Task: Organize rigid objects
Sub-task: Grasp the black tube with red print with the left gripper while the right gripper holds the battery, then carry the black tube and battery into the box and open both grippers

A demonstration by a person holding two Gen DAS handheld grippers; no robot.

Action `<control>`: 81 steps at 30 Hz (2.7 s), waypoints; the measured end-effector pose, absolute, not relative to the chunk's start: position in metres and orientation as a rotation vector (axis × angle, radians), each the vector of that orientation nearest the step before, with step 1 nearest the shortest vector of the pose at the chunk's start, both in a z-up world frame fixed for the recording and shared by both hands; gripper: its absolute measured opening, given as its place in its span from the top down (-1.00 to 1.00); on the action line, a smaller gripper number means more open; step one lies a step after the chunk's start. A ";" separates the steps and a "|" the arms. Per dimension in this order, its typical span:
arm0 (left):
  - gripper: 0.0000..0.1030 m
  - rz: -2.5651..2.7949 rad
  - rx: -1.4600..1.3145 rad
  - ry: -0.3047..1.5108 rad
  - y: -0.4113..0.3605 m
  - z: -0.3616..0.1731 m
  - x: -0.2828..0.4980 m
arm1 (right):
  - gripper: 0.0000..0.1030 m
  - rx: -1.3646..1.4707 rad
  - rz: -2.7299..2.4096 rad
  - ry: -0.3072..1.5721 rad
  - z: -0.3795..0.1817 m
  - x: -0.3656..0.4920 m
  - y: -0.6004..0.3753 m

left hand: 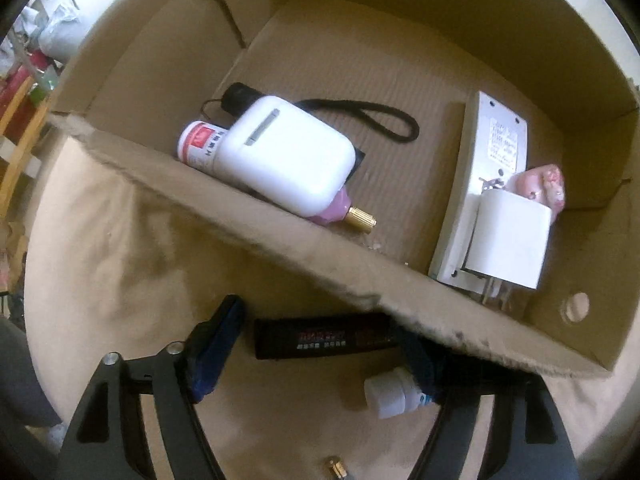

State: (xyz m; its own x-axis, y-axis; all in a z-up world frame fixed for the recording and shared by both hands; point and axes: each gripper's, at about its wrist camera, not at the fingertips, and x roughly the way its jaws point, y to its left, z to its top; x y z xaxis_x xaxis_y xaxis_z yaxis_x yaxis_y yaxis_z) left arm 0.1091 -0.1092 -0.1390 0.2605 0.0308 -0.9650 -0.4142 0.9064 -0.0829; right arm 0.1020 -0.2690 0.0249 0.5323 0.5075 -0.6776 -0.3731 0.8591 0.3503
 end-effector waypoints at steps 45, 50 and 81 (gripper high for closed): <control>-0.36 -0.022 -0.376 1.465 -0.060 -0.133 0.132 | 0.78 0.141 0.494 0.900 0.019 0.105 -0.266; -0.36 0.076 -0.396 1.465 -0.054 -0.119 0.116 | 0.78 0.157 0.491 0.900 0.019 0.106 -0.269; -0.79 0.528 -0.424 1.348 -0.079 -0.133 0.087 | 0.78 0.151 0.504 0.918 0.013 0.105 -0.264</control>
State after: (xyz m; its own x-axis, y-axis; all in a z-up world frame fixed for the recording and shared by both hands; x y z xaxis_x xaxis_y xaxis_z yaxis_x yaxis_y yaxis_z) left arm 0.0873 -0.0795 -0.1333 0.1360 0.1140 -0.9841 -0.5850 0.8109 0.0130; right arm 0.1050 -0.2641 0.0125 0.5010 0.4780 -0.7215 -0.3520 0.8741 0.3347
